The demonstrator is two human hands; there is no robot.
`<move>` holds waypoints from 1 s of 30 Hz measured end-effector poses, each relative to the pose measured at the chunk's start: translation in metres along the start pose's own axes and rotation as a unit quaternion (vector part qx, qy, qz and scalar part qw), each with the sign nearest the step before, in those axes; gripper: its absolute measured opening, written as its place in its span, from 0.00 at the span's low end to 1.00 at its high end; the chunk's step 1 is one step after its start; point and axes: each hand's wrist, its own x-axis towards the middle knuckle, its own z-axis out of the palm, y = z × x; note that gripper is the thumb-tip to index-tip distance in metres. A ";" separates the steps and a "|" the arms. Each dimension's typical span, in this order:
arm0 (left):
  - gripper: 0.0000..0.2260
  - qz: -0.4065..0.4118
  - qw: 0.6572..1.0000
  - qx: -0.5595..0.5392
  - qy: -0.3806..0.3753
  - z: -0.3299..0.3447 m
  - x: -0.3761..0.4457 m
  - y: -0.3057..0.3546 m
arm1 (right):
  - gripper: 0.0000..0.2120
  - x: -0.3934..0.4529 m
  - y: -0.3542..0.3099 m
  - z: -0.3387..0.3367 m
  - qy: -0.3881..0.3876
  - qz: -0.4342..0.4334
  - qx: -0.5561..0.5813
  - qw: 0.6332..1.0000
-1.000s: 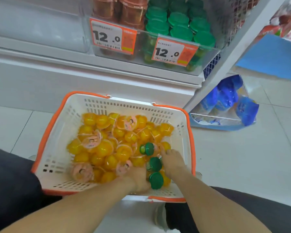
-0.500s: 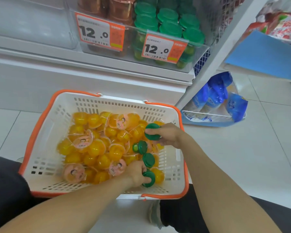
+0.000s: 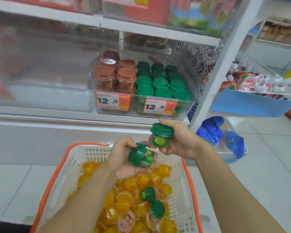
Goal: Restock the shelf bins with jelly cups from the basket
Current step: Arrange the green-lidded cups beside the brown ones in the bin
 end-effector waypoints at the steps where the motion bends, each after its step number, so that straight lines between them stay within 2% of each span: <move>1: 0.20 0.004 1.000 0.023 0.002 0.011 -0.001 0.008 | 0.20 -0.005 -0.008 0.001 0.015 -0.009 0.008 1.000; 4: 0.21 -0.004 0.996 0.092 -0.002 0.040 -0.003 0.027 | 0.15 -0.016 -0.030 0.004 0.063 -0.051 0.027 0.996; 8: 0.37 -0.043 0.980 0.191 -0.030 0.072 -0.011 0.052 | 0.11 -0.025 -0.059 0.013 0.082 -0.104 -0.066 0.989; 10: 0.34 -0.022 0.972 0.233 -0.009 0.086 -0.015 0.062 | 0.13 -0.028 -0.073 0.021 0.093 -0.124 -0.112 0.982; 13: 0.25 0.018 0.958 0.279 0.065 0.096 -0.024 0.075 | 0.23 -0.032 -0.090 0.025 0.158 -0.137 -0.228 0.951; 14: 0.24 0.035 0.953 0.290 0.086 0.096 -0.028 0.081 | 0.22 -0.033 -0.093 0.025 0.177 -0.141 -0.244 0.943; 16: 0.25 0.062 0.943 0.304 0.119 0.092 -0.035 0.093 | 0.16 -0.033 -0.100 0.026 0.155 -0.144 -0.198 0.957; 18: 0.26 0.072 0.941 0.303 0.136 0.088 -0.042 0.102 | 0.11 -0.028 -0.103 0.033 0.116 -0.140 -0.134 0.974; 20: 0.28 0.067 0.946 0.278 0.151 0.083 -0.047 0.108 | 0.08 -0.016 -0.106 0.036 0.122 -0.135 -0.098 0.978; 23: 0.24 0.070 0.957 0.219 0.177 0.071 -0.053 0.109 | 0.09 0.008 -0.119 0.033 0.182 -0.143 -0.035 0.972; 27: 0.19 0.074 0.967 0.144 0.194 0.056 -0.058 0.106 | 0.08 0.047 -0.149 0.022 0.275 -0.157 -0.010 0.949; 30: 0.18 0.071 0.974 0.110 0.187 0.051 -0.060 0.105 | 0.11 0.075 -0.163 0.017 0.298 -0.140 -0.017 0.944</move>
